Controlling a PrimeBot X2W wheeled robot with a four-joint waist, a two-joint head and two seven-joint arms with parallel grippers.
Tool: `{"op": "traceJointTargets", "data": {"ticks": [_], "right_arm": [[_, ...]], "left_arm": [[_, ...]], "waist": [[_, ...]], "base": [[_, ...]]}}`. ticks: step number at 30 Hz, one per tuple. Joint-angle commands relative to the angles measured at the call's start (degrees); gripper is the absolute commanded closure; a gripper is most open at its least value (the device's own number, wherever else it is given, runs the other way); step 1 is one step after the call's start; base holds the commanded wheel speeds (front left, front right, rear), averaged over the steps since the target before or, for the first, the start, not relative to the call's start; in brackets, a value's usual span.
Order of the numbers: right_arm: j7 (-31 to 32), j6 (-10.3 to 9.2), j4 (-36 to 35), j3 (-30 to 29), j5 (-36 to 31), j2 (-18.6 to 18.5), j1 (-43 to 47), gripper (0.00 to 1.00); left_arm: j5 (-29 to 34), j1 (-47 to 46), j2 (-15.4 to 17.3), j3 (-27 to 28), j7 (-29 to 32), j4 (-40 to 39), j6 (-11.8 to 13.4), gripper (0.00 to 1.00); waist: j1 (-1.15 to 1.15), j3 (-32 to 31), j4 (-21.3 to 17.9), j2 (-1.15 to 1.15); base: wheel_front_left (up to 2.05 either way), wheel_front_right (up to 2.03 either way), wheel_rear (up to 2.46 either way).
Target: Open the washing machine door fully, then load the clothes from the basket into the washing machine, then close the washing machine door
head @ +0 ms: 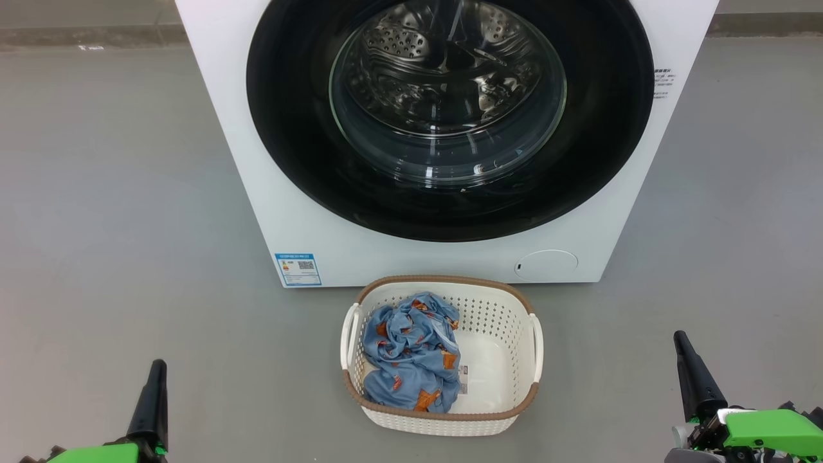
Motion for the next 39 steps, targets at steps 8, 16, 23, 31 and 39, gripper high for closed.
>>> {"op": "traceJointTargets", "data": {"ticks": [8, 16, 23, 31, 39], "right_arm": [[0.47, -0.05, -1.28, 1.34, -0.69, -0.21, -2.61, 1.0], [0.48, -0.05, -1.28, 1.33, -0.7, -0.21, -2.61, 1.0], [0.48, -0.05, -1.28, 1.33, -0.7, -0.21, -2.61, 1.0], [-0.04, 0.0, 0.16, 0.01, 0.03, 0.02, 0.07, 0.0], [-0.98, 0.01, 0.44, 0.87, 0.16, 0.23, 0.26, 0.0]], "left_arm": [[-0.15, -2.07, 0.93, 1.76, -0.11, -1.14, -0.66, 1.0], [-0.15, -2.07, 0.93, 1.76, -0.11, -1.14, -0.66, 1.0], [-0.15, -2.07, 0.93, 1.76, -0.11, -1.15, -0.66, 1.0], [0.0, 0.05, -0.04, -0.02, 0.0, 0.18, 0.03, 0.0], [-0.03, 0.54, -0.39, 0.06, -0.57, 0.6, 0.0, 0.0]], "waist": [[0.0, 0.0, 0.0, 0.0], [0.0, 0.0, 0.0, 0.0], [0.0, 0.0, 0.0, 0.0], [0.0, 0.0, 0.0, 0.0], [0.1, -0.04, 0.07, 0.0]], "base": [[0.0, 0.0, 0.0], [0.0, 0.0, 0.0], [0.0, 0.0, 0.0], [0.0, 0.0, 0.0], [0.0, 0.0, 0.0]]}}
